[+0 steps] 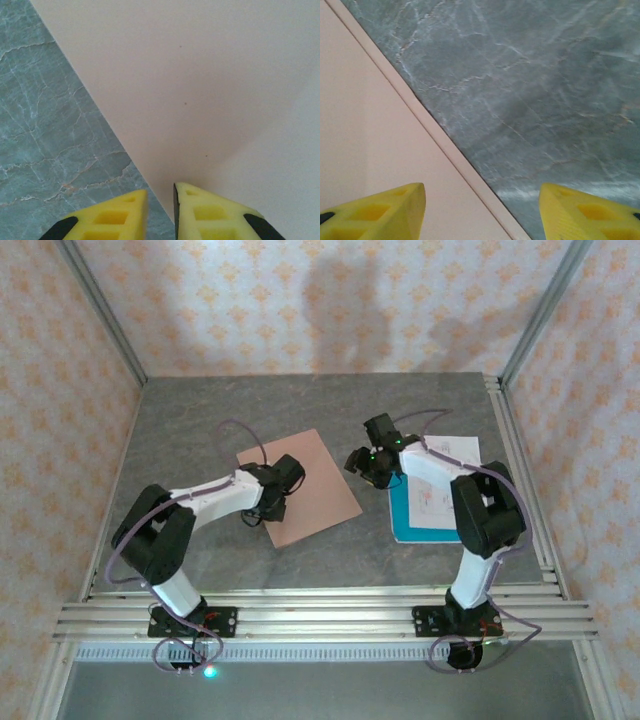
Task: Put the files into the folder
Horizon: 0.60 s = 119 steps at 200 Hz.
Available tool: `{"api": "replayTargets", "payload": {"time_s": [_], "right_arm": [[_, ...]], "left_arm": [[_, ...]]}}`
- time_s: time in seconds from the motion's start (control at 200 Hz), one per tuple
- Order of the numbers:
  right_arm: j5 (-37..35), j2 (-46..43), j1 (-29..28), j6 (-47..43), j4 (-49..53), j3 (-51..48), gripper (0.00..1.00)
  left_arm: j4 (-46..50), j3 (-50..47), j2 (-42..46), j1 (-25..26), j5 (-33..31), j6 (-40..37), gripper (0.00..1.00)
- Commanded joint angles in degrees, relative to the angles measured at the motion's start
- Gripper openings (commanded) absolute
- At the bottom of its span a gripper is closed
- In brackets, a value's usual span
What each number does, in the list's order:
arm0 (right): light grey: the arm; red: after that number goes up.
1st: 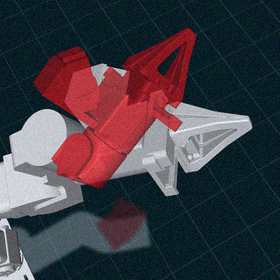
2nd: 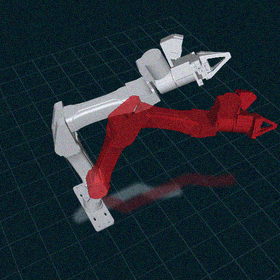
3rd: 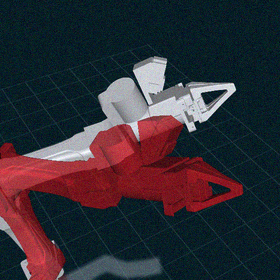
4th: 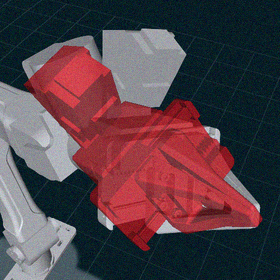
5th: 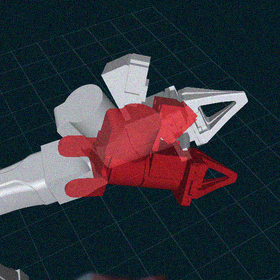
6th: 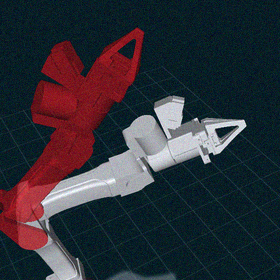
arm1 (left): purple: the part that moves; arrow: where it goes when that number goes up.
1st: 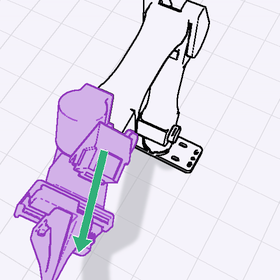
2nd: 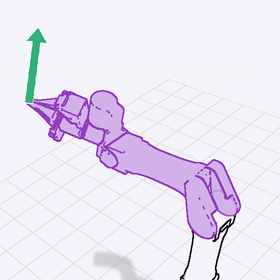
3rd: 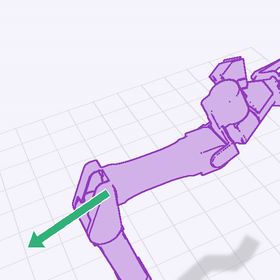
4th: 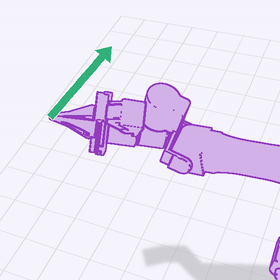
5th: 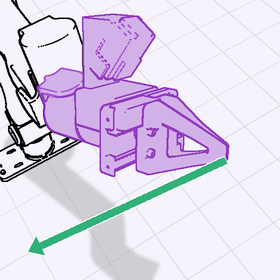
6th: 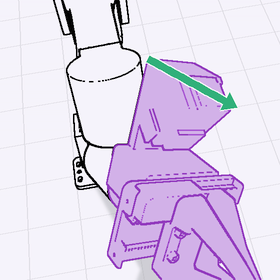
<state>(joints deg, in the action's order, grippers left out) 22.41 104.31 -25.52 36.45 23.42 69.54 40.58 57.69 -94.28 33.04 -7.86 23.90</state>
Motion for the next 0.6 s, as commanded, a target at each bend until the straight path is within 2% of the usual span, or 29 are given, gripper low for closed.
{"api": "replayTargets", "payload": {"time_s": [0.0, 0.14, 0.295, 0.36, 0.59], "right_arm": [[0.8, 0.7, -0.8, 1.3, -1.3, 2.0, 0.62], [1.8, 1.4, -1.0, 1.9, -1.9, 2.4, 0.62], [2.4, 1.7, -1.1, 2.2, -2.2, 2.8, 0.63], [2.7, 1.9, -1.1, 2.4, -2.3, 3.1, 0.63], [3.8, 3.1, -1.1, 2.5, -1.7, 5.1, 0.63]], "left_arm": [[-5.3, -2.3, 6.3, -4.1, 4.4, 4.9, 0.26], [-9.6, -4.8, 7.4, -9.1, 10.9, 6.4, 0.29], [-13.3, -7.8, 5.5, -10.4, 13.8, 6.4, 0.29], [-16.4, -9.8, 5.3, -10.9, 15.1, 8.8, 0.29], [-15.4, -11.1, 1.6, -11.4, 10.3, 9.3, 0.22]]}}
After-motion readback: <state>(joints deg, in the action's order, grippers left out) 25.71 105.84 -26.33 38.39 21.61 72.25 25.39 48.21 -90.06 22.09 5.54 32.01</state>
